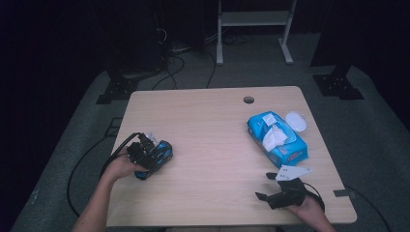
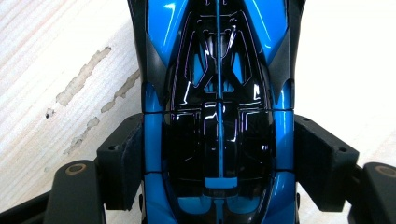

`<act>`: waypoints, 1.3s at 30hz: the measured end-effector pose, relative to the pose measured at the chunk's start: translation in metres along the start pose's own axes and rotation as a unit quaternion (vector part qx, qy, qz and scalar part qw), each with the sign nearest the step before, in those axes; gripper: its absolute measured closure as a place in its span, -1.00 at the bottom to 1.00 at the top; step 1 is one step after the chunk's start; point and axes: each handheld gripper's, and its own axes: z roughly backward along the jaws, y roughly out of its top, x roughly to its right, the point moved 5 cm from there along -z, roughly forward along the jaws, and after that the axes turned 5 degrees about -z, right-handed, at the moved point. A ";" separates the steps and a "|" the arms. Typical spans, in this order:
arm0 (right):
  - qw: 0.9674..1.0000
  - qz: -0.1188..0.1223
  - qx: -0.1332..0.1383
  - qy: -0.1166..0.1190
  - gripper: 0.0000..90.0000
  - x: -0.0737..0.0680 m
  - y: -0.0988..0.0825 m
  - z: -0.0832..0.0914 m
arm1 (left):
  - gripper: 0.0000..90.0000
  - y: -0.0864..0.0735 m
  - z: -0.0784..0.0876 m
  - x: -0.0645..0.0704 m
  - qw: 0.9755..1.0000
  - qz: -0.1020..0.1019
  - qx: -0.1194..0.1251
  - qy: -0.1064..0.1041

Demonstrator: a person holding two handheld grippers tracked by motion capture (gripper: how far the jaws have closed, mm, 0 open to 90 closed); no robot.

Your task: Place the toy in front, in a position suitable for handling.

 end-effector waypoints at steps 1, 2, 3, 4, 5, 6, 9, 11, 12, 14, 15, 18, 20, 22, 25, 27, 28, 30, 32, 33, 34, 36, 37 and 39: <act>1.000 -0.001 0.001 0.000 -0.65 0.000 0.000 0.000 | -0.42 0.003 0.002 0.001 1.000 0.000 0.004 0.003; 1.000 -0.002 0.001 0.000 -0.65 0.001 0.000 0.000 | -0.42 0.006 0.005 0.001 1.000 -0.002 0.005 0.006; 1.000 -0.003 0.001 0.000 -0.65 0.001 0.000 0.000 | -0.42 0.010 0.007 0.003 1.000 -0.005 0.008 0.006; 1.000 -0.003 0.002 0.000 -0.65 0.001 0.001 0.000 | -0.42 0.015 0.010 0.005 1.000 -0.009 0.013 0.005; 1.000 -0.003 0.003 -0.001 -0.65 0.001 0.001 0.001 | -0.42 0.022 0.012 0.008 1.000 -0.014 0.017 0.004; 1.000 -0.002 0.004 -0.002 -0.65 0.001 0.001 0.001 | -0.42 0.028 0.013 0.012 1.000 -0.021 0.021 0.004; 1.000 -0.003 0.007 -0.003 -0.65 0.002 0.002 0.002 | -0.42 0.053 0.014 0.025 0.999 -0.043 0.030 -0.002; 1.000 -0.004 0.009 -0.005 -0.65 0.003 0.002 0.003 | -0.42 0.072 0.012 0.037 0.997 -0.059 0.039 -0.008; 1.000 -0.004 0.011 -0.005 -0.65 0.003 0.002 0.004 | -0.42 0.079 0.010 0.042 0.997 -0.064 0.042 -0.011; 1.000 -0.006 0.014 -0.007 -0.65 0.004 0.003 0.006 | -0.42 0.098 0.004 0.056 0.995 -0.083 0.045 -0.018; 1.000 -0.006 0.017 -0.009 -0.65 0.005 0.003 0.007 | -0.42 0.106 0.000 0.063 0.995 -0.090 0.044 -0.020; 1.000 -0.012 0.023 -0.012 -0.65 0.008 0.003 0.011 | -0.42 0.123 -0.009 0.079 0.993 -0.111 0.039 -0.032; 0.999 -0.014 0.027 -0.015 -0.65 0.010 0.003 0.013 | -0.42 0.135 -0.018 0.092 0.991 -0.127 0.034 -0.040; 0.999 -0.017 0.030 -0.017 -0.65 0.012 0.003 0.015 | -0.42 0.143 -0.025 0.102 0.989 -0.137 0.030 -0.045; 0.999 -0.021 0.033 -0.019 -0.65 0.014 0.002 0.017 | -0.42 0.150 -0.036 0.112 0.986 -0.158 0.014 -0.045; 0.999 -0.021 0.034 -0.018 -0.65 0.014 0.002 0.017 | -0.42 0.153 -0.042 0.120 0.985 -0.165 0.010 -0.052; 0.999 -0.021 0.034 -0.018 -0.65 0.014 0.002 0.017 | -0.42 0.155 -0.045 0.123 0.984 -0.168 0.006 -0.054; 0.999 -0.019 0.033 -0.018 -0.65 0.014 0.002 0.017 | -0.42 0.156 -0.050 0.128 0.983 -0.176 -0.001 -0.056; 0.999 -0.019 0.033 -0.018 -0.65 0.014 0.002 0.017 | -0.42 0.157 -0.055 0.133 0.981 -0.182 -0.005 -0.062; 0.999 -0.019 0.033 -0.018 -0.65 0.014 0.002 0.017 | -0.42 0.157 -0.057 0.135 0.981 -0.184 -0.005 -0.063; 0.999 -0.019 0.033 -0.018 -0.65 0.014 0.002 0.017 | -0.42 0.157 -0.059 0.137 0.981 -0.184 -0.006 -0.065; 0.999 -0.019 0.033 -0.018 -0.65 0.014 0.002 0.017 | -0.42 0.156 -0.063 0.139 0.980 -0.186 -0.008 -0.067; 0.999 -0.019 0.033 -0.018 -0.65 0.014 0.002 0.017 | -0.42 0.155 -0.065 0.141 0.979 -0.189 -0.012 -0.070; 0.999 -0.019 0.032 -0.019 -0.65 0.014 0.002 0.017 | -0.42 0.155 -0.068 0.143 0.979 -0.192 -0.008 -0.072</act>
